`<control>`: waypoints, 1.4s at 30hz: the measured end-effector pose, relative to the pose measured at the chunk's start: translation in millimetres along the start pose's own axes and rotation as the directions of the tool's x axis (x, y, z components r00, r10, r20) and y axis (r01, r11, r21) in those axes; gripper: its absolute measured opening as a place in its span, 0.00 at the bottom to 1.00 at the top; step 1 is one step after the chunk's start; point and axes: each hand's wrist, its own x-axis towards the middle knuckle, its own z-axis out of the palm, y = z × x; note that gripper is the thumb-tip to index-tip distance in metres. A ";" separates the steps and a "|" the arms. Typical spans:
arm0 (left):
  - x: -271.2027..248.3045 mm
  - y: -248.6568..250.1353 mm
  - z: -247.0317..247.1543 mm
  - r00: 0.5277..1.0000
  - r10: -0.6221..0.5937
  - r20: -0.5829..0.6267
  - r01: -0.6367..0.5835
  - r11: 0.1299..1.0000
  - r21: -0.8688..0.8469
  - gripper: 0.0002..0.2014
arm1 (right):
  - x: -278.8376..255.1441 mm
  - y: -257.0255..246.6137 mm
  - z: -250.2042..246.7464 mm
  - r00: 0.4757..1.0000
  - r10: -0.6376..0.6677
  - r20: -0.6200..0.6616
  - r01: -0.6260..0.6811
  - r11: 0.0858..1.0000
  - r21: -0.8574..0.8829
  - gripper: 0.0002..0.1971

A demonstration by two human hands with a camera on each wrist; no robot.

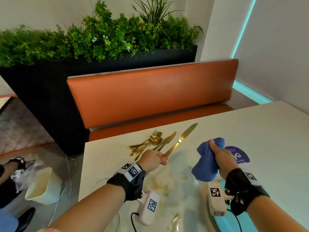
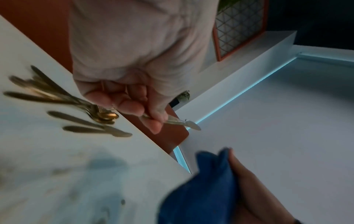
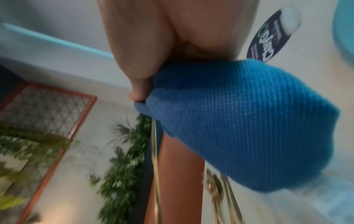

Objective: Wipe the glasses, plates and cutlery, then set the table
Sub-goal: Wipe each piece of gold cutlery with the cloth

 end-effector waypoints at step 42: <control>74.2 17.4 54.7 0.987 -0.071 -0.145 0.070 0.998 -0.010 0.21 | -2.2 25.0 62.2 0.881 0.043 0.471 0.289 0.740 -0.608 0.15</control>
